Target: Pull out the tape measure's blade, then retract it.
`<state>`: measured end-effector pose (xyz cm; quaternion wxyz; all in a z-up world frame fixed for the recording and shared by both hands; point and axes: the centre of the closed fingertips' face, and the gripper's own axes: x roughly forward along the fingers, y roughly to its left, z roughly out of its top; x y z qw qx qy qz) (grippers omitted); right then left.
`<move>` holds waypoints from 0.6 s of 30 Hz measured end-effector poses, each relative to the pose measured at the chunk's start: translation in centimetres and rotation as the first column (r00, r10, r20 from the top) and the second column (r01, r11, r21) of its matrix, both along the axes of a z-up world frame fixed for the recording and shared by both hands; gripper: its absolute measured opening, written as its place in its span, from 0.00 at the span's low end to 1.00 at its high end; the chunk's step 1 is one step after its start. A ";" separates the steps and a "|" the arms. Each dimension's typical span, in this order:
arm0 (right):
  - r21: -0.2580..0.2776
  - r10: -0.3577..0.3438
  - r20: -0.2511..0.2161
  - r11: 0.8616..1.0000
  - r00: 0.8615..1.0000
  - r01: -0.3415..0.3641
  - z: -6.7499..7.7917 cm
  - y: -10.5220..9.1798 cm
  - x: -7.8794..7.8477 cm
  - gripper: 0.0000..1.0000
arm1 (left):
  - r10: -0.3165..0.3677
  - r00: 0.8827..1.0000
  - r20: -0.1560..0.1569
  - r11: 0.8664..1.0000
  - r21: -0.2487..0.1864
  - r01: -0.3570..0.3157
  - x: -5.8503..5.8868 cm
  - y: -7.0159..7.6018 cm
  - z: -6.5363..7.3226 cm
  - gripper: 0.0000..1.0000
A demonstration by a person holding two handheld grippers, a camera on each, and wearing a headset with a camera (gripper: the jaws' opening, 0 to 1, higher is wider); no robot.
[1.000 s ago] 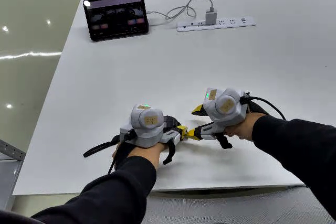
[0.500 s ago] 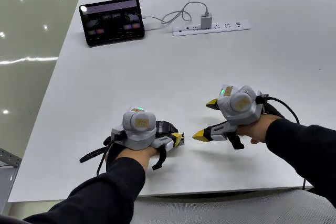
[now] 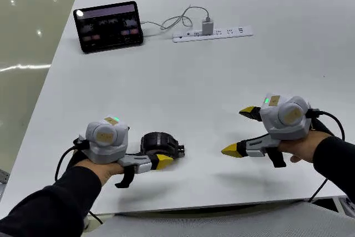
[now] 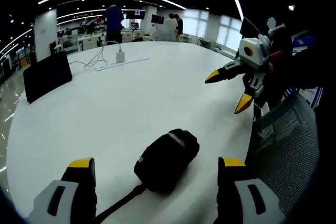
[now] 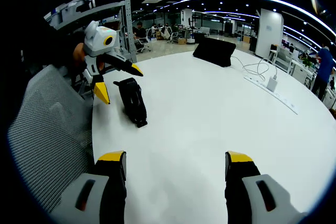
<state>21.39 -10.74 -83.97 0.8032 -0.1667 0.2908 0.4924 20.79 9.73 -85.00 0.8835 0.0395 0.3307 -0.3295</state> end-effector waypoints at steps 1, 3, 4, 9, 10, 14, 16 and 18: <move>0.001 -0.003 0.002 1.000 1.000 0.003 -0.1 -0.7 0.0 0.76 | 0.014 1.000 0.007 1.000 0.002 -0.014 0.0 0.8 0.2 0.95; 0.007 -0.011 0.005 1.000 1.000 0.011 0.1 -1.5 -0.4 0.78 | 0.036 0.999 0.009 0.999 0.002 -0.036 0.1 1.9 0.5 0.99; 0.008 -0.021 0.007 1.000 1.000 0.021 0.3 -2.1 -0.6 0.78 | 0.045 0.999 0.018 0.999 0.000 -0.045 -0.1 2.3 1.0 1.00; 0.008 -0.052 0.011 0.999 0.999 0.052 0.7 -4.3 -1.8 0.82 | 0.071 0.997 0.002 0.997 -0.023 -0.071 -0.6 4.8 1.4 1.00; 0.007 -0.053 0.011 0.999 0.999 0.053 0.6 -4.7 -2.0 0.83 | 0.061 0.998 0.008 0.998 -0.008 -0.061 -0.8 5.1 1.3 1.00; 0.012 -0.074 0.012 0.997 0.997 0.074 0.6 -6.4 -2.8 0.86 | 0.043 0.999 -0.002 0.999 -0.016 -0.043 -2.0 5.9 1.6 0.99; 0.005 -0.088 0.012 0.996 0.996 0.088 0.6 -7.7 -3.1 0.90 | 0.049 0.999 0.003 0.999 -0.019 -0.049 -2.3 6.4 1.7 0.99; 0.014 -0.105 0.024 0.994 0.994 0.105 0.9 -8.8 -3.3 0.94 | 0.069 0.998 0.006 0.998 -0.010 -0.069 -2.4 6.9 1.8 0.99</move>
